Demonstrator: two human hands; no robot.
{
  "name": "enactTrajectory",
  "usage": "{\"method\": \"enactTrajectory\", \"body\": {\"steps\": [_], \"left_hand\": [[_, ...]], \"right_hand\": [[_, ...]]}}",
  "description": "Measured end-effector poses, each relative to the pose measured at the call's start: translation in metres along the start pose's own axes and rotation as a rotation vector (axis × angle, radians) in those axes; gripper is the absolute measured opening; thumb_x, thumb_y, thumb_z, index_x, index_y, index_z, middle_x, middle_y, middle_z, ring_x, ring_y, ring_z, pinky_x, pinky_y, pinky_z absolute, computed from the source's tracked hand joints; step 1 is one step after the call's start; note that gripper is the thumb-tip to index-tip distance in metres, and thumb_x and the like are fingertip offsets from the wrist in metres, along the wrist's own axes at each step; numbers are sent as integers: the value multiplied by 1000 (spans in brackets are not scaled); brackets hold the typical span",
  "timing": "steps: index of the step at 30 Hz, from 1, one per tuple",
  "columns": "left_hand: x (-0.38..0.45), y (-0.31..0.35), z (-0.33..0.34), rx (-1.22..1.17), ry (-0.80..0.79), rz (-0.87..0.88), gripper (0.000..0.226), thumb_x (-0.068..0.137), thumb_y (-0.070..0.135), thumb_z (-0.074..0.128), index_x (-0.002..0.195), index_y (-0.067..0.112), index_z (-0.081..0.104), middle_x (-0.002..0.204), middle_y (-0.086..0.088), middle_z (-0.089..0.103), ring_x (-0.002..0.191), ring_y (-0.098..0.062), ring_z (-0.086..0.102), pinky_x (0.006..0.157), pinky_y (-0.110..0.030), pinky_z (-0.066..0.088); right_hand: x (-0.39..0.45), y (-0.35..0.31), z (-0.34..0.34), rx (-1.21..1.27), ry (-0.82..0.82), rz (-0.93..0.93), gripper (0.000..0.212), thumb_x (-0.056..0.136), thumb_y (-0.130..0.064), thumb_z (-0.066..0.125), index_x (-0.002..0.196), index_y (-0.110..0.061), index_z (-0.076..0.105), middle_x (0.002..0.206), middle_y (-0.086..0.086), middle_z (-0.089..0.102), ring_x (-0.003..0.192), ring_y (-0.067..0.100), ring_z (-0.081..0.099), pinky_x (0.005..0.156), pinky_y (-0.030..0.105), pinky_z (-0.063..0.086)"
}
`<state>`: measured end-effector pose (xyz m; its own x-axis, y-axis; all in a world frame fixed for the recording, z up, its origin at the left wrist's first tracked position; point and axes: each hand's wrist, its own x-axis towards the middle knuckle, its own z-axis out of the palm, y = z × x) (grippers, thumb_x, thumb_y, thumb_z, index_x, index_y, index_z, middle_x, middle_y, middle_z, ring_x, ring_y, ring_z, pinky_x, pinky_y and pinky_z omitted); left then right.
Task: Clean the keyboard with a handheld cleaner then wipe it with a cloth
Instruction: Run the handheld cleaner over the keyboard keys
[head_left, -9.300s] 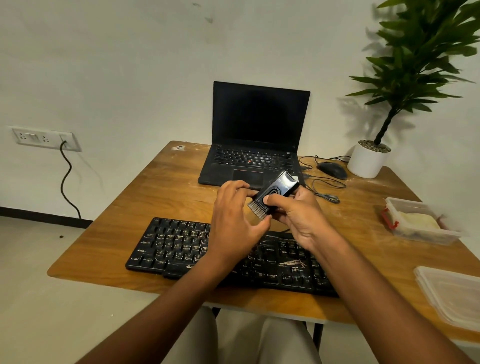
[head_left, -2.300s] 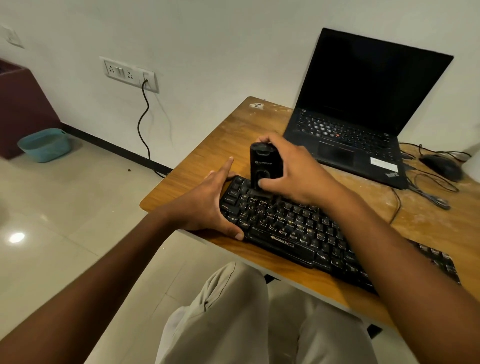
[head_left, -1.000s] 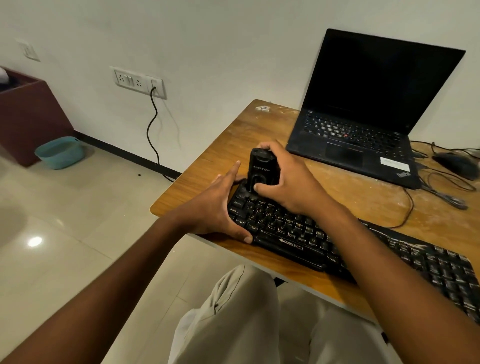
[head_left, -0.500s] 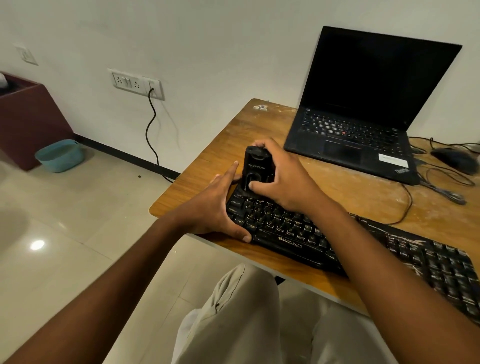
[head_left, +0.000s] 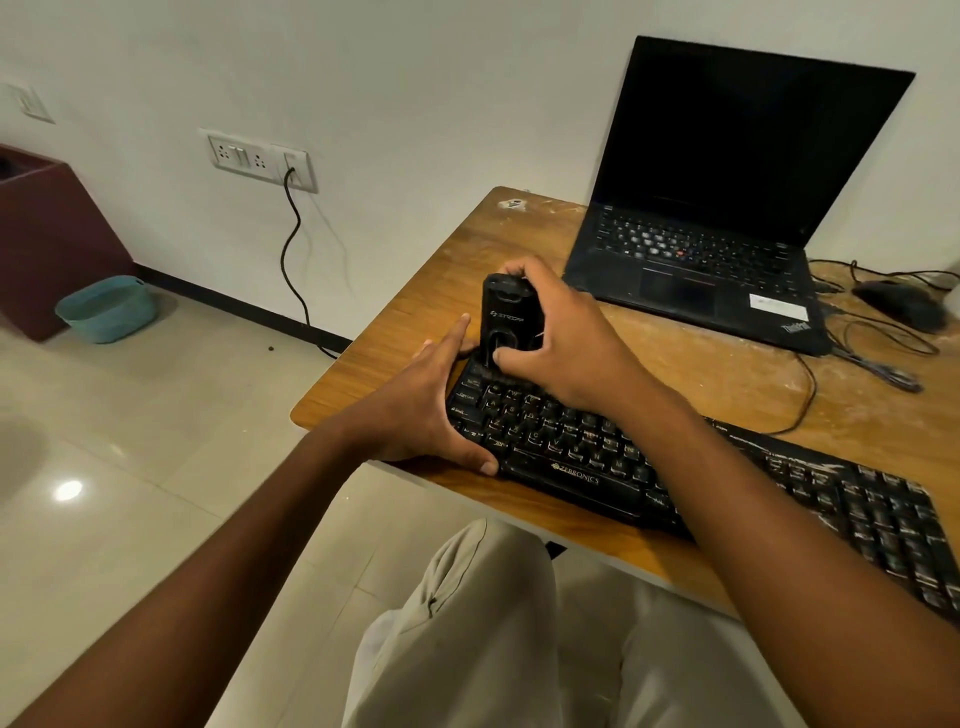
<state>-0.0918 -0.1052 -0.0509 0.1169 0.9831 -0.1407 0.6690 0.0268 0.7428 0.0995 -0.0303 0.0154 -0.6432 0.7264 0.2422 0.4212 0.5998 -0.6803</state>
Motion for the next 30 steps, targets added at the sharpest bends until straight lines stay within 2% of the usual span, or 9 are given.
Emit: {"method": "enactTrajectory", "body": {"steps": [4,7,12,15,17,19,24,26,30], "left_hand": [[0,2,0,14,-15,-6,162,36,71,93,153,52,-17,170,3,7,157,-28,5,123,-58,23],[-1,3,0,24,-20,-10,161,40,65,94,154,49,-19,171,0,3,157,-26,-3,125,-57,17],[1,1,2,-2,-19,-17,161,42,62,96,153,51,-20,171,3,1,157,-25,-6,125,-57,15],[3,-2,-1,-31,-32,11,162,39,62,99,155,53,-14,168,5,15,156,-28,13,121,-57,28],[3,-6,-9,-44,-80,43,158,42,56,101,157,49,-7,161,5,31,146,-23,36,115,-51,41],[3,-9,-17,-42,-140,54,154,47,46,102,159,46,-4,155,5,38,136,-19,47,110,-44,48],[4,-10,-19,-66,-143,70,146,53,33,102,160,40,3,148,13,45,130,-10,52,108,-33,49],[5,-11,-19,-64,-141,75,146,52,34,102,161,37,3,149,14,45,131,-10,52,109,-35,48],[5,-13,-21,-41,-160,31,157,54,36,101,159,41,-17,160,7,32,137,-14,44,116,-33,40]], "right_hand": [[-13,10,-6,-65,-40,29,64,82,-12,81,127,-36,42,102,-10,61,83,9,65,60,27,59],[-25,16,-28,-144,-101,108,67,83,-14,81,129,-40,40,107,-7,57,84,10,64,57,29,61],[-15,4,-24,-35,-17,77,68,82,-11,81,130,-36,42,103,-8,61,73,6,64,48,18,51],[-4,-2,2,76,32,12,66,81,-9,80,130,-33,44,102,-6,63,75,5,66,52,20,54],[0,-1,14,103,57,-16,64,80,-10,79,130,-31,44,104,-3,63,83,9,66,61,25,58],[2,1,18,119,79,-25,64,80,-10,79,132,-28,44,106,-2,63,86,10,65,64,22,58],[2,3,26,95,30,-36,64,81,-11,78,131,-30,44,103,-4,63,80,8,65,60,21,55],[-2,4,23,31,-11,-40,65,81,-12,79,133,-31,43,100,-5,64,76,6,65,58,20,54],[-16,5,-4,-81,-128,19,65,82,-14,81,130,-36,43,101,-9,62,79,11,67,59,31,61]]}}
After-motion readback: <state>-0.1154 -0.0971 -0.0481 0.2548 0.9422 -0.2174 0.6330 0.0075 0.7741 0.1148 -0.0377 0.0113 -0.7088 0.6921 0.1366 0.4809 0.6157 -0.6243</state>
